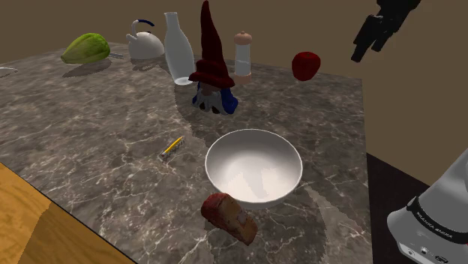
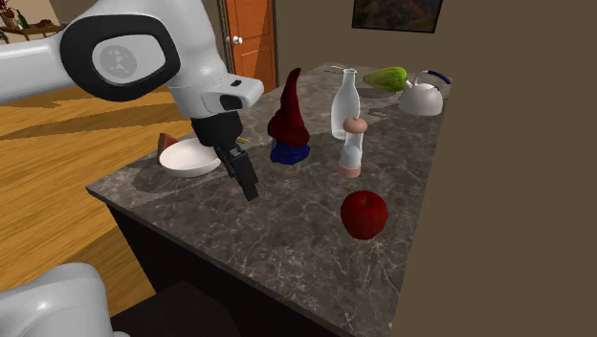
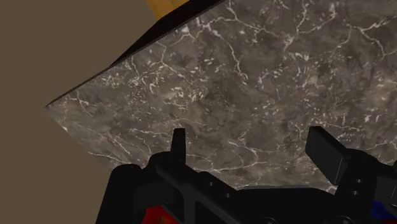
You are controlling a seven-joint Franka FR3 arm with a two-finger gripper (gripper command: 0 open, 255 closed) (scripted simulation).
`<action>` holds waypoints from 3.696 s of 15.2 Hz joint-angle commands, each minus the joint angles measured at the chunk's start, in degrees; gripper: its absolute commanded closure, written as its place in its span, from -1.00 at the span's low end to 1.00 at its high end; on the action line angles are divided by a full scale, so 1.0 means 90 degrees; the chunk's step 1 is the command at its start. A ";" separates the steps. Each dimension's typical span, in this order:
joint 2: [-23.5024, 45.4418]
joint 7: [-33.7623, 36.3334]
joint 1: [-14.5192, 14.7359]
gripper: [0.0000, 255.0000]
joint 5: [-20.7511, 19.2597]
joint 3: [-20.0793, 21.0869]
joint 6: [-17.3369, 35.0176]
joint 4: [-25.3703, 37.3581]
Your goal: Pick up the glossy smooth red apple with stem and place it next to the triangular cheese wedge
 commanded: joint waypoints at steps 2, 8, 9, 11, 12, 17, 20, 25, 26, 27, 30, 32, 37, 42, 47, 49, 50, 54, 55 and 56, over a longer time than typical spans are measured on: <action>0.0213 -0.0121 -0.0020 -1.00 -0.0045 -0.0092 0.0111 0.0101; 0.1559 -0.0832 -0.0086 -1.00 -0.0207 -0.0601 0.0657 0.0896; 0.1792 -0.0951 -0.0091 -1.00 -0.0214 -0.0678 0.0725 0.1059; 0.2265 -0.1189 -0.0097 -1.00 -0.0210 -0.0827 0.0841 0.1411; 0.2505 -0.1309 -0.0099 -1.00 -0.0199 -0.0898 0.0889 0.1601; 0.3741 -0.1920 -0.0113 -1.00 -0.0052 -0.1219 0.1008 0.2689; 0.4520 -0.2290 -0.0143 -1.00 0.0104 -0.1375 0.0978 0.3469; 0.4562 -0.2298 -0.0156 -1.00 0.0109 -0.1379 0.1313 0.3176; 0.4573 -0.2298 -0.0157 -1.00 0.0110 -0.1382 0.1396 0.3103; 0.4585 -0.2299 -0.0159 -1.00 0.0111 -0.1384 0.1479 0.3032; 0.4606 -0.2301 -0.0161 -1.00 0.0113 -0.1387 0.1610 0.2922; 0.4606 -0.2301 -0.0161 -1.00 0.0113 -0.1387 0.1610 0.2923; 0.4606 -0.2301 -0.0161 1.00 0.0113 -0.1387 0.1609 0.2923; 0.4606 -0.2301 -0.0161 1.00 0.0113 -0.1387 0.1609 0.2923; 0.4608 -0.2303 -0.0160 1.00 0.0115 -0.1386 0.1524 0.3010; 0.4618 -0.2308 -0.0159 1.00 0.0118 -0.1385 0.1352 0.3193; 0.4625 -0.2310 -0.0159 1.00 0.0120 -0.1385 0.1265 0.3286; 0.4667 -0.2322 -0.0157 1.00 0.0129 -0.1384 0.0916 0.3677; 0.4681 -0.2326 -0.0157 1.00 0.0132 -0.1385 0.0828 0.3780; 0.4697 -0.2329 -0.0157 1.00 0.0135 -0.1385 0.0739 0.3884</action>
